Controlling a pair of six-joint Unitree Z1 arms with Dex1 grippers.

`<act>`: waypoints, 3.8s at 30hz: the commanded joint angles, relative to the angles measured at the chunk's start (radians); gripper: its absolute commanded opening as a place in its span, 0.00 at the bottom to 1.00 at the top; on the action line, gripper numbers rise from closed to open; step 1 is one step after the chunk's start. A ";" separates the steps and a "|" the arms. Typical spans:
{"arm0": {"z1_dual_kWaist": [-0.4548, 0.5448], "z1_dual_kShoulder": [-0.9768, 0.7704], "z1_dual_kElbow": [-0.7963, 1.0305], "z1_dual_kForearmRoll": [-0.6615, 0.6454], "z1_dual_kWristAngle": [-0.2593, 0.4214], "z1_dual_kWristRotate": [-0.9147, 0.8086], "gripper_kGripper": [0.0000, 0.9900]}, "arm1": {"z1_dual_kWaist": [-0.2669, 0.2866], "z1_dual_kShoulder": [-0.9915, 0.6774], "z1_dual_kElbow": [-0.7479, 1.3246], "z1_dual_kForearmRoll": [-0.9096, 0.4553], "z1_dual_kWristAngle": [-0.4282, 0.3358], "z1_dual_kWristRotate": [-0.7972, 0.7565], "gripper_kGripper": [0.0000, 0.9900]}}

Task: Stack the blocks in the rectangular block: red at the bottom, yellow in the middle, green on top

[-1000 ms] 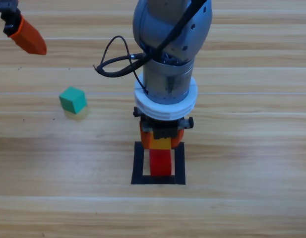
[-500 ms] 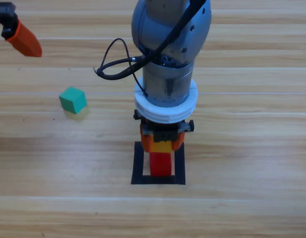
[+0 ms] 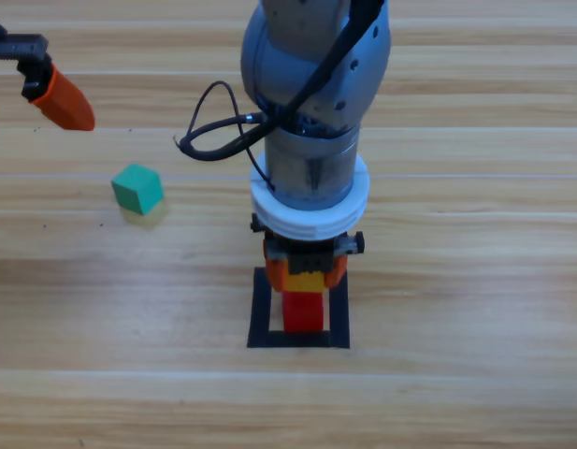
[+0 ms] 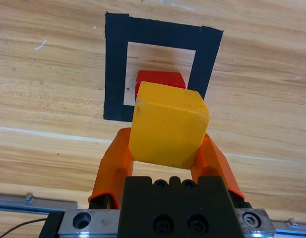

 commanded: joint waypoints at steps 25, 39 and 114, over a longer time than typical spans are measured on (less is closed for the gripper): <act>0.078 0.061 0.058 -0.077 -0.036 0.059 0.98 | 0.029 0.093 0.017 0.014 0.005 0.016 0.07; 0.102 0.076 0.060 -0.091 -0.059 0.084 0.99 | 0.029 0.104 0.014 0.014 0.013 0.016 0.12; 0.246 0.883 -0.314 -0.138 -0.038 0.234 0.84 | -0.025 -1.143 1.620 -1.281 -0.026 -0.717 1.00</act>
